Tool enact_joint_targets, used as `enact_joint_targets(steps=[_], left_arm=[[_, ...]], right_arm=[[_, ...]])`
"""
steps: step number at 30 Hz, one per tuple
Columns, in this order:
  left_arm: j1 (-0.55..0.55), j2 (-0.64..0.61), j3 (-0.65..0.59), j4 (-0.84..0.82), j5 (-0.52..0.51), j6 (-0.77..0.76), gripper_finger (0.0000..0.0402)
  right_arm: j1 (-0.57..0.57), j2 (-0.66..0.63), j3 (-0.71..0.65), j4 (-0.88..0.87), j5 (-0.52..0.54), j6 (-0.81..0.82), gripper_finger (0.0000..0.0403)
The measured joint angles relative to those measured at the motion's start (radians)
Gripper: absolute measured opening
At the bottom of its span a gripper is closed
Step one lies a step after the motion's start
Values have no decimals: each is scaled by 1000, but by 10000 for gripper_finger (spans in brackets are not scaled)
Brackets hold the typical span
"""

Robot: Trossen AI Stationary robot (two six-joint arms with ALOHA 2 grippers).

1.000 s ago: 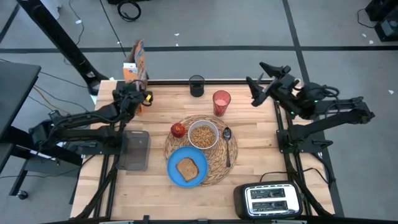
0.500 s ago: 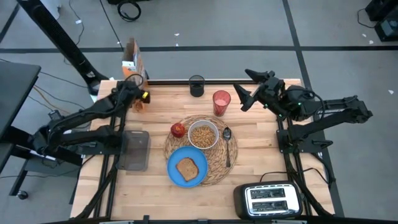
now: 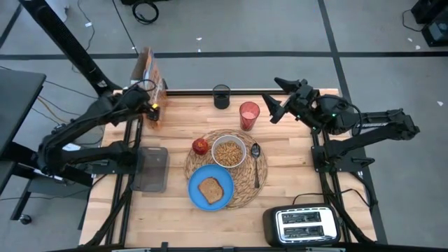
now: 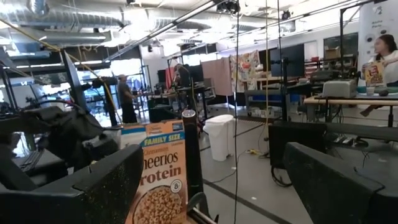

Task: Arrange a breakfast setting
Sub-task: Pour the cereal into the white bowl, then return to Home Position

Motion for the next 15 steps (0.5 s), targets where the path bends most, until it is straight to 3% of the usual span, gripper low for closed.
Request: enact_joint_targets(steps=[3,11,15], left_arm=[[0,0,58,-77,38,-23,318],[-2,-1,244,-415,145,-97,318],[-15,-8,363,-465,251,-86,318]], right_arm=[[-8,0,0,0,-11,1,388],[-31,0,0,-27,-158,113,377],[-31,-1,0,-28,-205,108,355]])
